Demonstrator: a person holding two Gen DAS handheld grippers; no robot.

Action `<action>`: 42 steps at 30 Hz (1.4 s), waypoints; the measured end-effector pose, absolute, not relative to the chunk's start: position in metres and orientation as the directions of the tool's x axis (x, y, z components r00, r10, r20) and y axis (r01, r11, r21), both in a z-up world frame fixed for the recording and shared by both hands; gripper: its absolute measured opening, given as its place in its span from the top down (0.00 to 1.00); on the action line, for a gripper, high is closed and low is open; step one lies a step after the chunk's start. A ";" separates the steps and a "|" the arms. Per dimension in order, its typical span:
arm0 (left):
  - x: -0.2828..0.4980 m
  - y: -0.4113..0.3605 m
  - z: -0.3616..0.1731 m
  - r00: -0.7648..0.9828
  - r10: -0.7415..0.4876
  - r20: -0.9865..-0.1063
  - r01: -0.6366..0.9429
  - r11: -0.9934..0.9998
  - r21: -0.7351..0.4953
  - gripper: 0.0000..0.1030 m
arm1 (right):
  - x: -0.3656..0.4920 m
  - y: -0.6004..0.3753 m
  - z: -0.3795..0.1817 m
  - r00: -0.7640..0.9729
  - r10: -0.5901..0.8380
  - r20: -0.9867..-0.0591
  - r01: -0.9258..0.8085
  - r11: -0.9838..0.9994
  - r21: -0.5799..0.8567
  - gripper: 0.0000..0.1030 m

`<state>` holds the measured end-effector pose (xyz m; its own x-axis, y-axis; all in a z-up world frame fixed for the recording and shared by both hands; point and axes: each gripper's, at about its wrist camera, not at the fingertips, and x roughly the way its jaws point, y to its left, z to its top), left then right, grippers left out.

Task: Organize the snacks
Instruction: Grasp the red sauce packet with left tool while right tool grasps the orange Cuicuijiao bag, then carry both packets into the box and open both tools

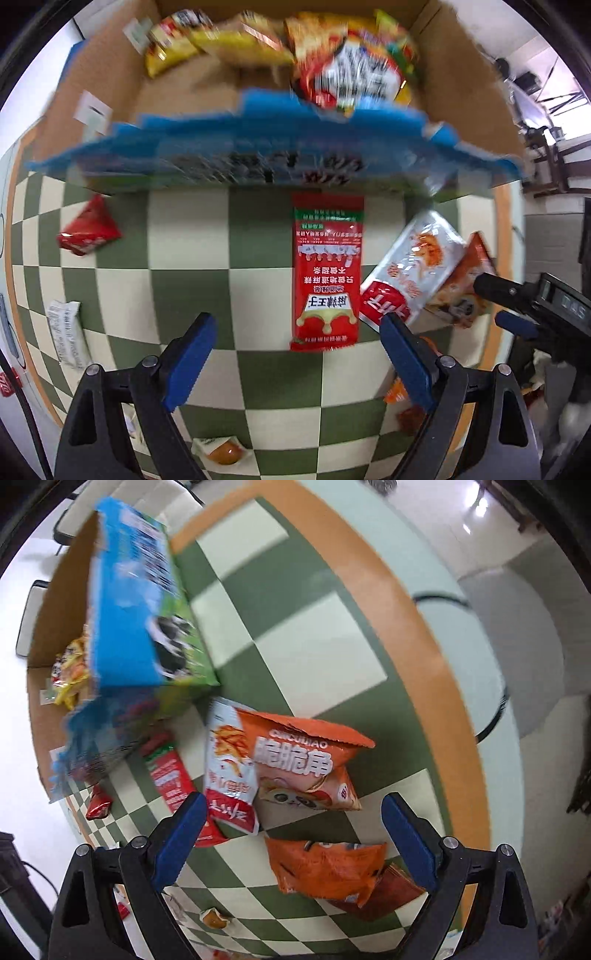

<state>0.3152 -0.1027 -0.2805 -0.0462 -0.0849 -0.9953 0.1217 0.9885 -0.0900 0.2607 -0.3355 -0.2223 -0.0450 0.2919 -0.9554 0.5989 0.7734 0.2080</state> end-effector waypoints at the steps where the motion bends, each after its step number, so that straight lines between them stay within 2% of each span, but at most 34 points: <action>1: 0.316 -0.106 -0.288 -0.057 -0.078 -0.995 0.120 0.989 -0.084 0.12 | 0.260 -0.335 -0.228 -0.050 0.298 -0.953 0.606 0.768 0.208 0.06; 5: 0.324 -0.117 -0.315 -0.091 -0.029 -0.995 0.119 0.992 -0.040 0.12 | 0.259 -0.334 -0.247 -0.057 0.287 -0.956 0.615 0.764 0.193 0.07; 7: 0.325 -0.122 -0.324 -0.103 -0.022 -0.994 0.123 0.992 -0.035 0.12 | 0.259 -0.333 -0.252 -0.062 0.279 -0.958 0.614 0.768 0.184 0.21; 8: 0.326 -0.127 -0.329 -0.113 -0.015 -0.994 0.130 0.991 -0.029 0.12 | 0.258 -0.333 -0.255 -0.067 0.275 -0.959 0.616 0.768 0.177 0.35; 11: 0.326 -0.135 -0.341 -0.123 0.000 -0.992 0.147 0.989 -0.019 0.12 | 0.255 -0.337 -0.256 -0.049 0.273 -0.961 0.615 0.766 0.186 0.39; 15: 0.326 -0.138 -0.345 -0.106 -0.016 -0.994 0.127 0.992 -0.030 0.15 | 0.256 -0.345 -0.257 -0.060 0.279 -0.958 0.616 0.766 0.184 0.40; 18: 0.331 -0.130 -0.341 -0.073 -0.005 -0.997 0.120 0.993 -0.014 0.30 | 0.261 -0.349 -0.262 -0.081 0.288 -0.954 0.619 0.765 0.178 0.35; 19: 0.331 -0.128 -0.337 -0.061 -0.008 -0.998 0.118 0.993 -0.015 0.44 | 0.263 -0.348 -0.264 -0.090 0.285 -0.954 0.614 0.771 0.172 0.34; 20: 0.332 -0.125 -0.333 -0.054 -0.005 -0.999 0.122 0.992 -0.012 0.51 | 0.265 -0.346 -0.264 -0.089 0.285 -0.954 0.607 0.775 0.175 0.30; 22: 0.333 -0.123 -0.331 -0.064 -0.014 -0.998 0.125 0.992 -0.022 0.55 | 0.270 -0.343 -0.262 -0.093 0.244 -0.965 0.578 0.803 0.147 0.29; 23: 0.333 -0.121 -0.329 -0.062 -0.012 -0.998 0.125 0.992 -0.019 0.56 | 0.272 -0.340 -0.260 -0.091 0.213 -0.973 0.561 0.818 0.126 0.31; 26: 0.332 -0.116 -0.323 -0.044 0.013 -0.999 0.130 0.991 0.007 0.57 | 0.276 -0.333 -0.257 -0.082 0.172 -0.982 0.535 0.839 0.102 0.47; 27: 0.329 -0.115 -0.321 -0.037 0.024 -0.999 0.133 0.991 0.018 0.57 | 0.276 -0.332 -0.256 -0.078 0.172 -0.982 0.532 0.840 0.105 0.49; 33: 0.311 -0.105 -0.309 -0.025 0.015 -1.000 0.132 0.991 0.012 0.58 | 0.266 -0.336 -0.248 -0.039 0.188 -0.981 0.534 0.834 0.139 0.54; 42: 0.287 -0.071 -0.272 0.000 -0.070 -0.998 0.100 0.993 -0.070 0.58 | 0.244 -0.338 -0.213 0.032 0.249 -0.968 0.507 0.831 0.230 0.54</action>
